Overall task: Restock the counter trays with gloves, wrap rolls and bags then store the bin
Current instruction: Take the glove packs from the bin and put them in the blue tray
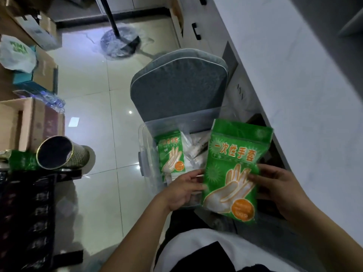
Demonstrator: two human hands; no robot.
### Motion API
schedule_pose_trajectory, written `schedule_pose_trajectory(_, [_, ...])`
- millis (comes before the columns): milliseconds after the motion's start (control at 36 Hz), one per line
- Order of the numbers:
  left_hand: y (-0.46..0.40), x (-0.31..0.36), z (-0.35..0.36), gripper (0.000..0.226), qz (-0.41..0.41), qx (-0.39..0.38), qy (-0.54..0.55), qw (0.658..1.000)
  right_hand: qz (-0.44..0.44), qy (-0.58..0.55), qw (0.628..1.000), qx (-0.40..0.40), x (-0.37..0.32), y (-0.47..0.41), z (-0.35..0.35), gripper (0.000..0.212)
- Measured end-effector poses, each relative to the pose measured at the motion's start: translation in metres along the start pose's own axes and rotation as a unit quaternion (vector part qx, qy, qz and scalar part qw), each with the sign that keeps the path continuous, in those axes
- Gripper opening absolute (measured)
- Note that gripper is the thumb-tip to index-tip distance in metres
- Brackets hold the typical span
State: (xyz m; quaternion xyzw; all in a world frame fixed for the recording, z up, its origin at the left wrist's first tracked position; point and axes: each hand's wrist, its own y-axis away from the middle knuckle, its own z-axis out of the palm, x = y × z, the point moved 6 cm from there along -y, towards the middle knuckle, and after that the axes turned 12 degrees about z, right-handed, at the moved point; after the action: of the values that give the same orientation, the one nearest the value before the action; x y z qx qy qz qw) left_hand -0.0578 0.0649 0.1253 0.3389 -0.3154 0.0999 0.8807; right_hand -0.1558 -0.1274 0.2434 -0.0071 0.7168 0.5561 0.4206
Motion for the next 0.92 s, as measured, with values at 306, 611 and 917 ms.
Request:
schedule_pose_trajectory(306, [-0.096,-0.003,-0.15,0.048,-0.049,0.35,-0.277,0.894,-0.007,0.009,0.996,0.092,0.023,-0.031,0.004,0.043])
schedule_pose_trajectory(611, [-0.186,-0.023,-0.209,0.101,-0.158,0.309,-0.399,0.849,0.107,-0.048,0.979,0.169,0.074,-0.05,0.0,0.026])
schedule_pose_trajectory(917, [-0.21,-0.031,-0.238,0.068,-0.165,0.385,-0.327,0.847,0.145,-0.054,0.969,0.191,0.089,-0.048,-0.003,0.027])
